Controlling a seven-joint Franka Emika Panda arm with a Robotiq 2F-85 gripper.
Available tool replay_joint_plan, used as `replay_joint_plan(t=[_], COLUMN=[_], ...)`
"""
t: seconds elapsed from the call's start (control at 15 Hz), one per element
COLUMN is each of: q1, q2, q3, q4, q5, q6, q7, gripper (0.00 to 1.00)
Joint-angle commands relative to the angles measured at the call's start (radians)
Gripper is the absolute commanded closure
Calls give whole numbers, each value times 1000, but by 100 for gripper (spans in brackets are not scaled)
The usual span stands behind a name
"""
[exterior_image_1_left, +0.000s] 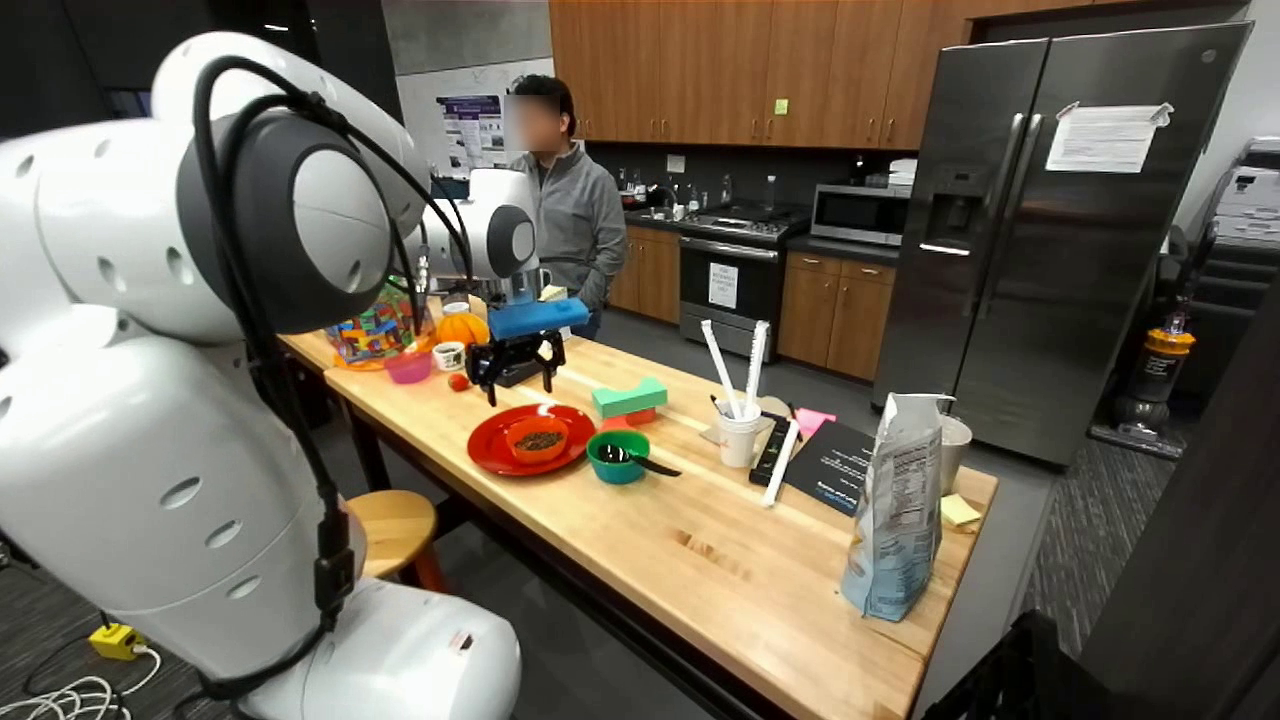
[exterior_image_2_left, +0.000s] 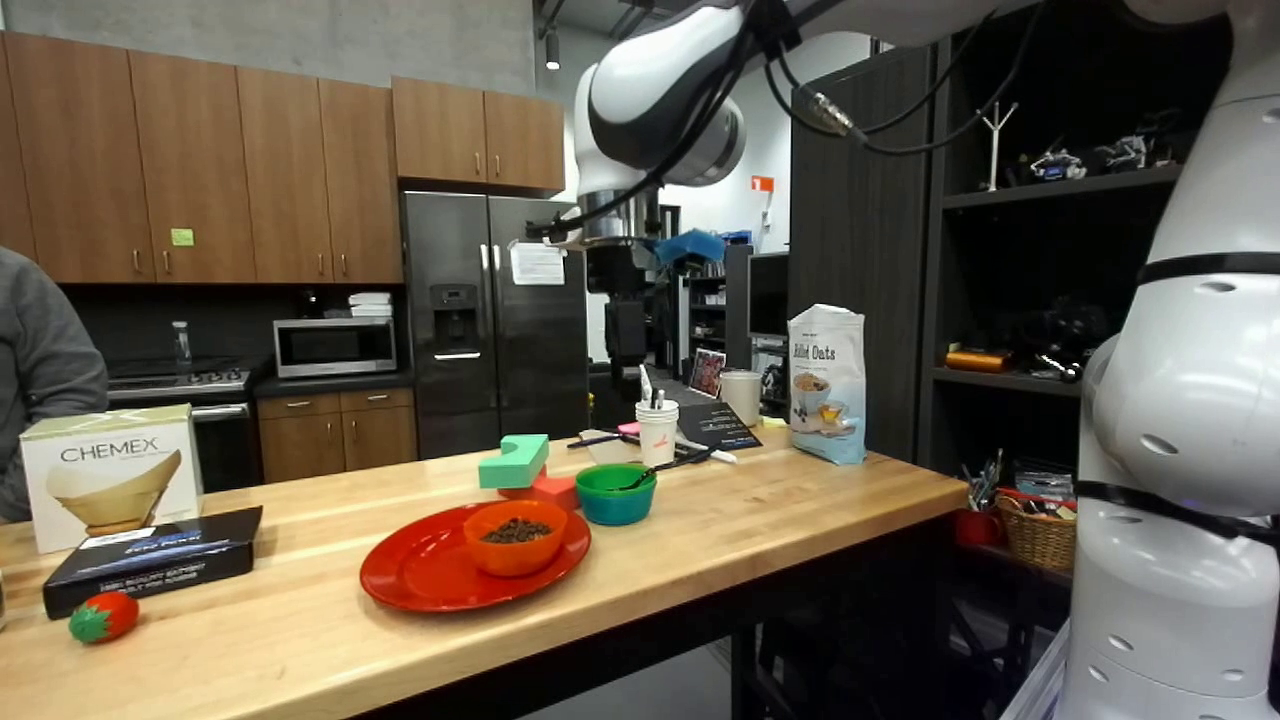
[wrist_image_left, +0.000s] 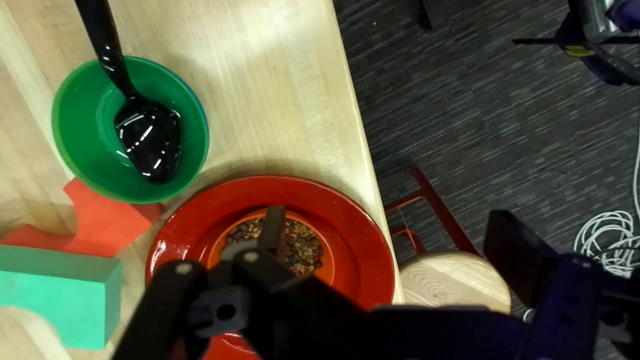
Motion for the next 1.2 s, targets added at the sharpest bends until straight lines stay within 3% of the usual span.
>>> replay_joint_plan(t=[0.0, 0.6, 0.67, 1.13], q1=[21, 18, 14, 14], q2=[-62, -50, -37, -37], q3=[-34, -84, -60, -73], q4=[-64, -49, -45, -45], q5=[61, 109, 76, 89], q6=[36, 54, 31, 45], q7=[-53, -145, -88, -121], gripper=[0, 0, 0, 0])
